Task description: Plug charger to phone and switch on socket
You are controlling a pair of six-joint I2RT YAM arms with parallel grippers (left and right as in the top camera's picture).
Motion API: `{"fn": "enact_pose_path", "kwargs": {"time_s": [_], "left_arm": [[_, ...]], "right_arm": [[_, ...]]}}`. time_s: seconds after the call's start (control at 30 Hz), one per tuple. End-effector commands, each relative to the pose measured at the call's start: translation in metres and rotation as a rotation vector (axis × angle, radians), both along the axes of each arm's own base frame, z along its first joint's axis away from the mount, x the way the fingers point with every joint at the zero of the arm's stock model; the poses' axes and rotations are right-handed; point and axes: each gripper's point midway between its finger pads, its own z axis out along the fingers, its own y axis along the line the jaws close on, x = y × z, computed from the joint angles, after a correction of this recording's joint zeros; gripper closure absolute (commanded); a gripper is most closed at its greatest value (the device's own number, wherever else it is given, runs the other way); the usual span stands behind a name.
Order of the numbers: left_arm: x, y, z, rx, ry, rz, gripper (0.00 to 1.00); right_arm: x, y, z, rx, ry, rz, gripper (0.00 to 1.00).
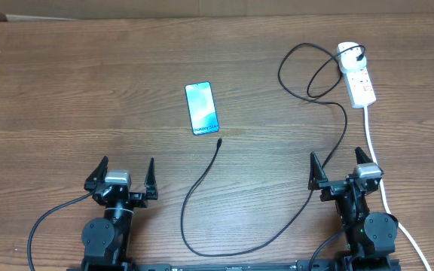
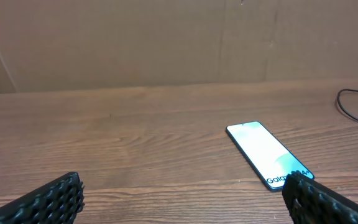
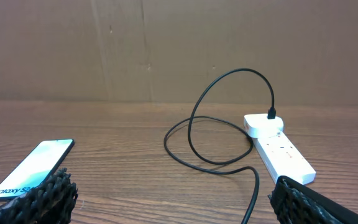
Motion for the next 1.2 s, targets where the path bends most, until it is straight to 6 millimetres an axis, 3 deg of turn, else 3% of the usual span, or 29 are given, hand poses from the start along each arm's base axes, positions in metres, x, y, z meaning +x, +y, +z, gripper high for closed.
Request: {"fn": "enact_pose_path", "kwargs": {"time_s": [0.0,0.17,0.27,0.4,0.5,0.57,0.7,0.9,1.17], "left_arm": [[0.000,0.003,0.001,0.023,-0.012,0.012,0.01],[0.000,0.001,0.001,0.015,-0.011,0.003,0.00],[-0.001,-0.011,0.009,0.003,-0.041,-0.065,0.00],[-0.011,-0.050,0.036,-0.004,-0.154,-0.300,0.01],[-0.029,-0.075,0.074,0.022,-0.322,-0.466,0.00],[-0.039,-0.075,0.104,0.046,-0.464,-0.468,0.00],[-0.059,-0.072,0.145,0.074,-0.662,-0.448,0.01],[-0.085,-0.062,0.184,0.086,-0.862,-0.390,0.00],[-0.093,-0.035,0.221,0.034,-0.922,-0.234,0.00]], "right_arm": [[0.000,-0.003,-0.001,0.000,-0.005,-0.016,0.00],[0.000,-0.003,-0.001,0.000,-0.005,-0.016,0.00],[0.000,-0.003,-0.001,0.000,-0.005,-0.016,0.00],[0.000,-0.003,-0.001,0.000,-0.005,-0.016,0.00],[0.000,-0.003,-0.001,0.000,-0.005,-0.016,0.00],[0.000,-0.003,-0.001,0.000,-0.005,-0.016,0.00],[0.000,-0.003,-0.001,0.000,-0.005,-0.016,0.00],[0.000,-0.003,-0.001,0.000,-0.005,-0.016,0.00],[0.000,-0.003,-0.001,0.000,-0.005,-0.016,0.00]]}}
